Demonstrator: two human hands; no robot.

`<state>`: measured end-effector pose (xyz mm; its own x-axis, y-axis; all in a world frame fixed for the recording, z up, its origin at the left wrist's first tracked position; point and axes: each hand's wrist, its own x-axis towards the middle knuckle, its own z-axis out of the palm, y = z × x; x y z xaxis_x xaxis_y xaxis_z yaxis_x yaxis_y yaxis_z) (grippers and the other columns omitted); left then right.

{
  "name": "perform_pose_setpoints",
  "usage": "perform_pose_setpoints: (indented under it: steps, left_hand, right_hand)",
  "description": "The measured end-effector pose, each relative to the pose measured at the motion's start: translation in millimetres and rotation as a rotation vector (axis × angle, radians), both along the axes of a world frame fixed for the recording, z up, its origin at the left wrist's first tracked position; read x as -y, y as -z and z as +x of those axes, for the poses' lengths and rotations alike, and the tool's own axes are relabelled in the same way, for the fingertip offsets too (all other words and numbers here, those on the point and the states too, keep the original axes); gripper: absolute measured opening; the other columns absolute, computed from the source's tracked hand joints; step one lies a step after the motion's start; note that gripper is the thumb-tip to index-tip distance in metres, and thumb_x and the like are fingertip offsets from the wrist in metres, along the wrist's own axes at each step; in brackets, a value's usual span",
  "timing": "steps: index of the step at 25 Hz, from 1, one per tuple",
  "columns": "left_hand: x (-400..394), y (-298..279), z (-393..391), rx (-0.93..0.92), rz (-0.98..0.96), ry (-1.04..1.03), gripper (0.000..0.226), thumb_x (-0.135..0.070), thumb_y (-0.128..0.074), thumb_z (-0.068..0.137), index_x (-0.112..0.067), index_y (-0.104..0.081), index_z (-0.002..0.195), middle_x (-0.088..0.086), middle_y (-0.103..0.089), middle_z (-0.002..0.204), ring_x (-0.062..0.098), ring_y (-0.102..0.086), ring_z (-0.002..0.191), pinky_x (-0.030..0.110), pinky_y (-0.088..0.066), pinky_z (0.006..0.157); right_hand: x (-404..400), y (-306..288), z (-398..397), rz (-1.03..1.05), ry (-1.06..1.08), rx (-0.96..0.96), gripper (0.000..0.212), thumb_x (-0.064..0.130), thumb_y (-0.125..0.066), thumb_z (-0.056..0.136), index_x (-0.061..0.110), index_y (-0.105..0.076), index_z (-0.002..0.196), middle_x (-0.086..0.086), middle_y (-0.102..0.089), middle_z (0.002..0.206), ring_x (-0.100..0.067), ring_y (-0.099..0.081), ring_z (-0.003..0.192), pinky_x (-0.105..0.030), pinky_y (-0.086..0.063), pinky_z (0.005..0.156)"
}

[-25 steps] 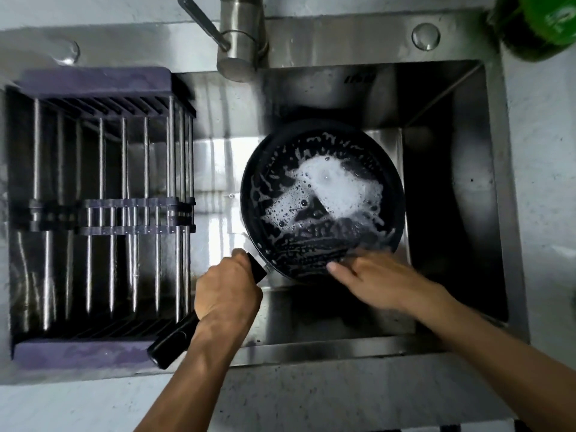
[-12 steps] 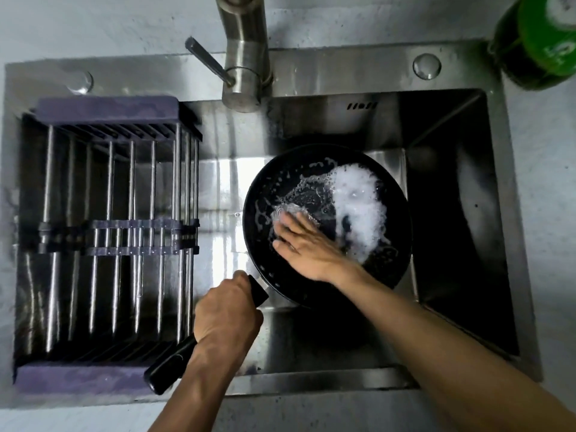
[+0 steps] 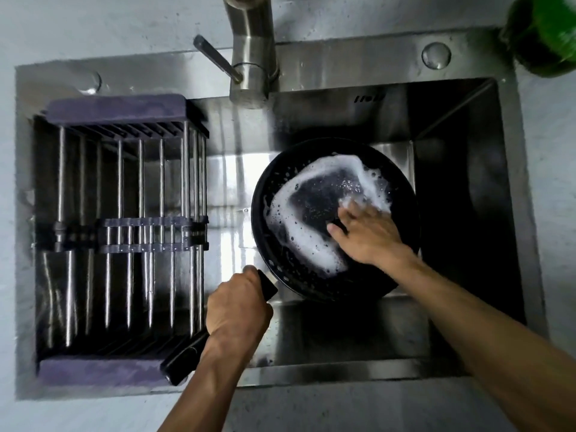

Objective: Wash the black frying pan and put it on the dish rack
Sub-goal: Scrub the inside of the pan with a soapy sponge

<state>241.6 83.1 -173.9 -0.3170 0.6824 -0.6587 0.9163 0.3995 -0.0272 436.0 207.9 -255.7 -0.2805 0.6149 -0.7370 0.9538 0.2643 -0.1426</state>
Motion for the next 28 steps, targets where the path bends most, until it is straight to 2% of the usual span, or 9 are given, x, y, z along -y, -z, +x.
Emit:
perform_pose_setpoints:
  steps: [2,5,7,10,14,18,21,25,28]
  left_hand:
    - [1.3,-1.7,0.8,0.005,-0.012,0.014,0.029,-0.014,-0.056,0.085,-0.017,-0.048,0.113,0.001,-0.064,0.101,0.021,-0.064,0.09,0.028,-0.038,0.063]
    - [1.1,2.6,0.4,0.004,-0.014,0.038,0.031,-0.018,-0.057,0.085,-0.016,-0.048,0.115,0.002,-0.063,0.104,0.023,-0.064,0.096,0.028,-0.039,0.065]
    - [1.0,3.1,-0.6,0.003,-0.021,0.032,0.032,-0.018,-0.058,0.084,-0.016,-0.048,0.115,0.003,-0.063,0.104,0.024,-0.064,0.095,0.029,-0.039,0.065]
    - [2.0,0.0,0.5,-0.005,-0.012,0.028,0.03,-0.014,-0.056,0.085,-0.016,-0.048,0.115,0.002,-0.064,0.103,0.023,-0.064,0.094,0.028,-0.039,0.065]
    - [0.1,1.3,1.2,0.018,-0.012,0.021,0.031,-0.017,-0.057,0.085,-0.016,-0.049,0.115,0.003,-0.064,0.105,0.024,-0.064,0.096,0.029,-0.04,0.067]
    - [0.6,-1.7,-0.2,0.015,-0.008,0.026,0.032,-0.016,-0.057,0.086,-0.016,-0.049,0.117,0.003,-0.063,0.105,0.023,-0.064,0.096,0.029,-0.039,0.067]
    - [-0.3,-0.7,-1.0,0.034,-0.018,0.016,0.032,-0.018,-0.058,0.085,-0.017,-0.049,0.116,0.003,-0.063,0.105,0.024,-0.063,0.098,0.03,-0.042,0.069]
    - [-0.5,0.7,-1.6,0.037,-0.018,0.005,0.032,-0.015,-0.055,0.084,-0.017,-0.049,0.115,0.003,-0.063,0.105,0.024,-0.063,0.099,0.032,-0.047,0.074]
    - [2.1,2.0,1.3,0.031,-0.014,0.01,0.03,-0.014,-0.054,0.084,-0.018,-0.048,0.113,0.002,-0.063,0.106,0.024,-0.063,0.1,0.031,-0.045,0.073]
  right_hand:
    - [51.7,-19.2,-6.2,-0.081,-0.05,-0.014,0.064,0.061,-0.015,0.101,0.028,-0.035,0.152,-0.003,-0.012,0.167,-0.028,-0.015,0.151,-0.045,-0.016,0.119]
    - [37.5,-1.6,-52.5,-0.183,-0.069,-0.379,0.057,0.049,-0.023,0.107,0.022,-0.029,0.156,-0.001,-0.004,0.168,-0.02,-0.003,0.154,-0.033,-0.001,0.123]
    - [-0.7,7.5,-30.9,-0.125,0.037,-0.276,0.061,0.05,-0.018,0.107,0.021,-0.011,0.16,0.001,0.008,0.167,-0.018,0.008,0.154,-0.031,0.01,0.122]
    - [49.3,-1.8,-1.5,-0.179,0.073,-0.151,0.069,0.056,-0.022,0.104,0.022,-0.002,0.161,0.003,0.014,0.166,-0.016,0.01,0.154,-0.032,0.006,0.122]
    - [28.8,-1.5,-50.6,-0.436,0.273,-0.596,0.066,0.058,-0.026,0.104,0.033,-0.002,0.159,0.015,0.017,0.164,-0.007,0.011,0.151,-0.035,0.005,0.124]
    - [44.7,-4.6,-20.7,-0.385,0.126,-0.366,0.066,0.06,-0.023,0.103,0.029,-0.012,0.16,0.014,0.013,0.165,-0.004,0.007,0.151,-0.036,0.0,0.123]
    - [36.4,-2.5,-67.2,-0.365,0.169,-0.504,0.068,0.063,-0.019,0.102,0.028,-0.012,0.16,0.011,0.015,0.165,-0.01,0.005,0.153,-0.038,0.0,0.123]
    - [4.1,6.7,-24.7,-0.029,0.042,-0.074,0.071,0.062,-0.013,0.102,0.021,-0.009,0.16,-0.008,0.019,0.165,-0.023,0.003,0.155,-0.042,-0.001,0.124]
    - [41.7,-11.4,-55.8,-0.167,-0.027,-0.288,0.064,0.057,-0.015,0.104,0.027,-0.008,0.16,-0.004,0.019,0.166,-0.02,0.008,0.154,-0.042,0.004,0.124]
